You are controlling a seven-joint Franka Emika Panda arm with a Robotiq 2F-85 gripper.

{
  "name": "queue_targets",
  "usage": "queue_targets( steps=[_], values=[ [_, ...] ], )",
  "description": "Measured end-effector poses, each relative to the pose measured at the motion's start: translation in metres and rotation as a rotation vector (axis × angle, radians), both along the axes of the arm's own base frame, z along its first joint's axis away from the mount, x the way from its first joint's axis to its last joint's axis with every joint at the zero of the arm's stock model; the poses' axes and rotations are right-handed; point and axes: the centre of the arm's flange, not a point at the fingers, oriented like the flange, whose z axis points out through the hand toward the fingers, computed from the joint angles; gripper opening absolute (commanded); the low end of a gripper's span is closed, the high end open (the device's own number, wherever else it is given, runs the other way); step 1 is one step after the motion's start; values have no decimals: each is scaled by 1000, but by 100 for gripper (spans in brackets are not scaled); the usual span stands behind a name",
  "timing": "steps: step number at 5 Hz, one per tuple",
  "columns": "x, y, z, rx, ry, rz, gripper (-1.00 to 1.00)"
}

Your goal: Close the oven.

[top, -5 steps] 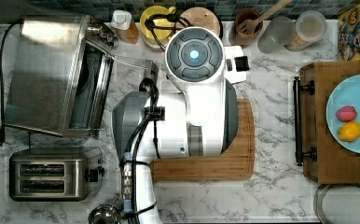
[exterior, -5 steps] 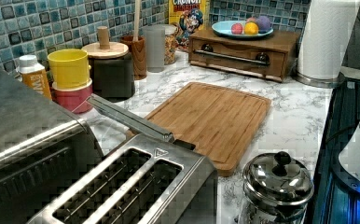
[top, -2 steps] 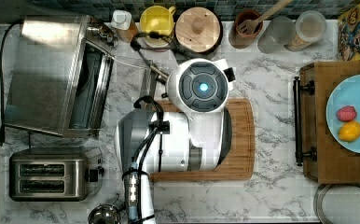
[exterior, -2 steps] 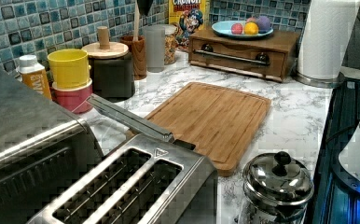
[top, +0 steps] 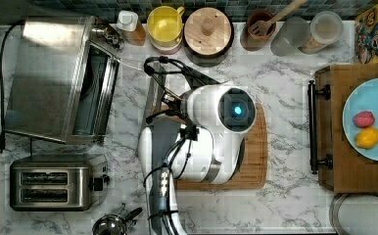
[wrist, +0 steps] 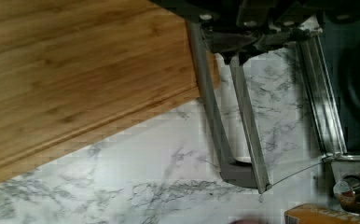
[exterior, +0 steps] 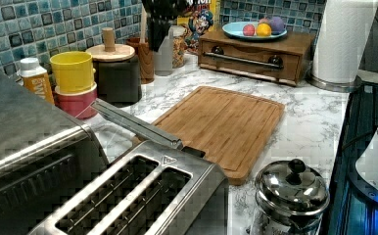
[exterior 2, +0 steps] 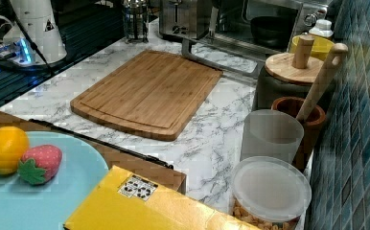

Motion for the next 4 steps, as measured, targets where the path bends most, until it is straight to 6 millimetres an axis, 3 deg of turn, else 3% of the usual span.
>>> queue_targets(
  steps=[2,4],
  values=[
    [-32,-11,-62,127,-65,74,-100],
    [-37,-3,-91,112,-217,105,-100]
  ],
)
